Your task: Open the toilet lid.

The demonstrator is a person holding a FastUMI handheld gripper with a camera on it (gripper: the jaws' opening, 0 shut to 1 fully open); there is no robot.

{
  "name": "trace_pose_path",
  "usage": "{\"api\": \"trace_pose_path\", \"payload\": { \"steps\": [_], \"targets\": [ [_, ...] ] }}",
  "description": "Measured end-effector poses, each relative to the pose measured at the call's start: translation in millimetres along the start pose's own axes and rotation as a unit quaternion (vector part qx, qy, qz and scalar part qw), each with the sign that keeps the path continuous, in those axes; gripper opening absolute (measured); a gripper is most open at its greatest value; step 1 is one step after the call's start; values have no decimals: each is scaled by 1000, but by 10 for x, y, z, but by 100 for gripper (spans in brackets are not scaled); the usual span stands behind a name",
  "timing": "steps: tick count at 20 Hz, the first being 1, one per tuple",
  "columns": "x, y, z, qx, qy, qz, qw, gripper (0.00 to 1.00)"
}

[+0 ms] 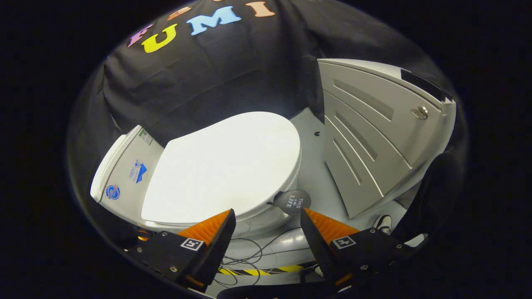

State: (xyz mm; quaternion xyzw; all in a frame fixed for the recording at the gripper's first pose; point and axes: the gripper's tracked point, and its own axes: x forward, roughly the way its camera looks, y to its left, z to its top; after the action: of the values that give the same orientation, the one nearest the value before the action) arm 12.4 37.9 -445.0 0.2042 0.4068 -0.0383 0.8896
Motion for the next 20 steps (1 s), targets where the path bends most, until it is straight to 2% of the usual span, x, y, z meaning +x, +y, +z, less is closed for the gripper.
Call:
{"api": "trace_pose_path", "payload": {
  "steps": [3,10,13,17,20],
  "targets": [
    [8,-19,7,70,-1,33,997,96],
    [196,-303,-24,201,-5,34,979,94],
    [321,-349,-68,228,-6,35,973,92],
    [473,-375,-66,242,-10,43,969,84],
    [557,-397,-57,262,-19,51,964,75]
  ]
}}
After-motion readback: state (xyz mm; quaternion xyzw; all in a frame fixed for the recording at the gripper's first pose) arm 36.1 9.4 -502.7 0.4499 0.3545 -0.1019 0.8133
